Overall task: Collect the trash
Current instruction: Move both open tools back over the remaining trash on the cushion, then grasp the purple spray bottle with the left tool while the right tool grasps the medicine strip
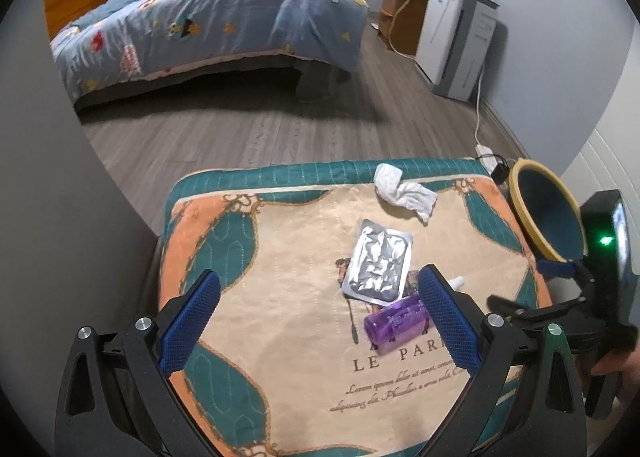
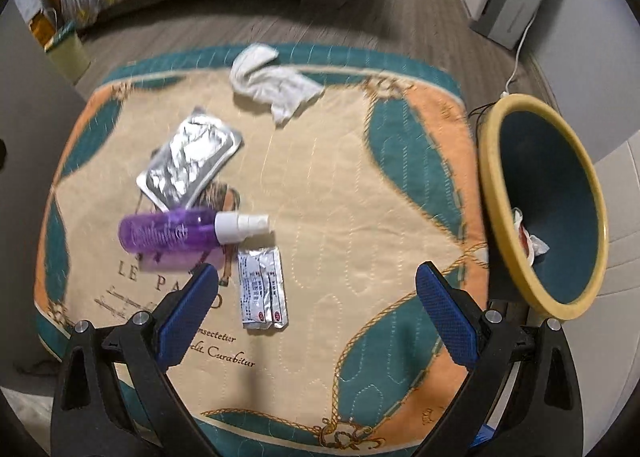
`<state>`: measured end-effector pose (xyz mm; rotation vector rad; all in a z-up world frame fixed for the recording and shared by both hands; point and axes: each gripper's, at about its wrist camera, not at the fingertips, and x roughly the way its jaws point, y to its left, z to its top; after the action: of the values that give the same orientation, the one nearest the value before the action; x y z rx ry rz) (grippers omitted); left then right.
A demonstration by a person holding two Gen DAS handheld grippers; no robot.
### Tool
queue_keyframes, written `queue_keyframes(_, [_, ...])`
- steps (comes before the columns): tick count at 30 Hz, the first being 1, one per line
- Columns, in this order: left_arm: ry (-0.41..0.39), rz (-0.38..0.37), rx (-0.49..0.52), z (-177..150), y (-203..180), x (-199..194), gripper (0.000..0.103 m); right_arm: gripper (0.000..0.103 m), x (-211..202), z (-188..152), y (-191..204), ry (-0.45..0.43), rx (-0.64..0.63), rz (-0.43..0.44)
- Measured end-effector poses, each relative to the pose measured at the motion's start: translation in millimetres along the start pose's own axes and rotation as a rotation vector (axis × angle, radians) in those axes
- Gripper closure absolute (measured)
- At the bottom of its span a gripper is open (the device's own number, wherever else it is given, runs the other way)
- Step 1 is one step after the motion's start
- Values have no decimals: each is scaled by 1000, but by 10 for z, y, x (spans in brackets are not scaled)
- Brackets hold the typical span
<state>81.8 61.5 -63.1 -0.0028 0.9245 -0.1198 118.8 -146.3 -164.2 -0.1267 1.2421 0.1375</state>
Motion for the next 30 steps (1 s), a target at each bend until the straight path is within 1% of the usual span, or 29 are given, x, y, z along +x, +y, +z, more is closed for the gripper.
queue_keyframes(5, [35, 10, 13, -9, 20, 98, 5, 7, 177, -37, 138, 48, -30, 20])
queue_keyframes(9, [52, 25, 30, -20, 7, 156, 5, 13, 272, -49, 231, 73, -57, 28])
queue_keyframes(11, [58, 25, 29, -14, -5, 178, 5, 14, 322, -66, 275, 85, -68, 31])
queue_keyframes(13, [61, 20, 25, -7, -17, 193, 5, 19, 367, -81, 332, 90, -89, 29])
queue_keyframes(15, [63, 18, 27, -2, -32, 206, 5, 21, 407, -112, 387, 97, -117, 22])
queue_keyframes(17, [69, 19, 36, 1, -63, 229, 5, 26, 433, -134, 421, 100, -147, 6])
queue_keyframes(18, [73, 21, 42, -2, -81, 243, 5, 30, 439, -137, 428, 101, -157, 2])
queue_keyframes(19, [75, 22, 46, -3, -97, 255, 5, 35, 442, -135, 421, 101, -160, 5])
queue_keyframes(20, [78, 22, 52, -5, -118, 268, 5, 36, 439, -139, 417, 101, -160, 12])
queue_keyframes(22, [83, 24, 67, -15, -157, 297, 5, 47, 429, -126, 412, 98, -163, 26])
queue_keyframes(26, [94, 30, 114, -46, -259, 383, 5, 59, 400, -121, 340, 98, -173, 41])
queue_keyframes(28, [102, 25, 135, -66, -310, 428, 5, 71, 383, -115, 281, 101, -178, 40])
queue_keyframes(30, [112, 16, 156, -88, -366, 482, 5, 72, 371, -112, 217, 109, -173, 50])
